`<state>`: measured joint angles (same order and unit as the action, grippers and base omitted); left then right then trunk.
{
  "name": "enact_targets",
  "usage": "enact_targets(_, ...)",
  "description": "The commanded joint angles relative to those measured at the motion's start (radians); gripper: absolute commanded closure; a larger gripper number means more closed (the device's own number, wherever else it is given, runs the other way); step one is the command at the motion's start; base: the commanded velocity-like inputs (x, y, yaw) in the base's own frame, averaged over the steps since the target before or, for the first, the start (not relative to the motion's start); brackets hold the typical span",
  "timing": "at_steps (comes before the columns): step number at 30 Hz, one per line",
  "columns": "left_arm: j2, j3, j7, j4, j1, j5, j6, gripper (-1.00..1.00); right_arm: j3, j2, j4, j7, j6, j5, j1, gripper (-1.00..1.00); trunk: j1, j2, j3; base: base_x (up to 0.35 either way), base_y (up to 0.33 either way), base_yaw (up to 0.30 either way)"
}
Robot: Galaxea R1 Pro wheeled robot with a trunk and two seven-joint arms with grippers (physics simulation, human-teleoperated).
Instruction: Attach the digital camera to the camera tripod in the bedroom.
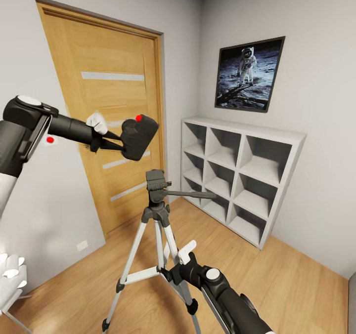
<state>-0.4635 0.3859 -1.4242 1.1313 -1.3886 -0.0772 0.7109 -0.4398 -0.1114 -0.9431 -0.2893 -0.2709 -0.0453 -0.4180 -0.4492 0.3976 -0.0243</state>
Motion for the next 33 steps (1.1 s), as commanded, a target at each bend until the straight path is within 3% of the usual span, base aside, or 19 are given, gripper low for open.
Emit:
enact_targets(1, 0.001, 0.019, -0.011, -0.010, -0.023, -0.006, 0.010, 1.00, 0.001, 0.000, -0.001, -0.003, -0.005, -0.005, -0.001, -1.00, -0.001, 0.002, -0.003, 0.000, 0.000, 0.000)
enact_targets(7, 0.008, 0.076, -0.030, -0.066, -0.100, 0.001, 0.016, 1.00, 0.003, -0.001, 0.000, 0.002, -0.005, -0.003, -0.001, -1.00, -0.001, 0.002, -0.003, 0.000, 0.000, 0.000)
enact_targets(16, 0.010, 0.131, -0.040, -0.096, -0.124, 0.007, 0.057, 1.00, 0.004, -0.001, 0.000, 0.003, -0.005, -0.004, -0.001, -1.00, -0.001, 0.002, -0.003, 0.000, 0.000, 0.000)
enact_targets(21, 0.010, 0.216, -0.043, -0.107, -0.155, 0.045, 0.068, 1.00, 0.005, -0.001, -0.001, 0.004, -0.005, -0.003, -0.001, -1.00, -0.001, 0.002, -0.003, 0.000, 0.000, 0.000)
enact_targets(22, 0.010, 0.216, -0.043, -0.107, -0.155, 0.045, 0.068, 1.00, 0.005, -0.001, -0.001, 0.004, -0.005, -0.003, -0.001, -1.00, -0.001, 0.002, -0.003, 0.000, 0.000, 0.000)
enact_targets(26, 0.011, 0.317, -0.044, -0.142, -0.215, 0.104, 0.071, 1.00, 0.004, -0.001, -0.001, 0.003, -0.005, -0.004, -0.001, -1.00, -0.001, 0.002, -0.003, 0.000, 0.000, 0.000)
enact_targets(27, 0.011, 0.317, -0.044, -0.142, -0.215, 0.104, 0.071, 1.00, 0.004, -0.001, -0.001, 0.003, -0.005, -0.004, -0.001, -1.00, -0.001, 0.002, -0.003, 0.000, 0.000, 0.000)
enact_targets(31, 0.011, 0.441, -0.044, -0.172, -0.284, 0.181, 0.072, 1.00, 0.004, -0.001, -0.001, 0.004, -0.005, -0.004, -0.001, -1.00, -0.001, 0.002, -0.003, 0.000, 0.000, 0.000)
enact_targets(32, 0.011, 0.441, -0.044, -0.172, -0.284, 0.181, 0.072, 1.00, 0.004, -0.001, -0.001, 0.004, -0.005, -0.004, -0.001, -1.00, -0.001, 0.002, -0.003, 0.000, 0.000, 0.000)
enact_targets(33, 0.011, 0.473, -0.044, -0.179, -0.300, 0.200, 0.072, 1.00, 0.004, -0.001, -0.001, 0.004, -0.005, -0.004, -0.001, -1.00, -0.001, 0.002, -0.003, 0.000, 0.000, 0.000)
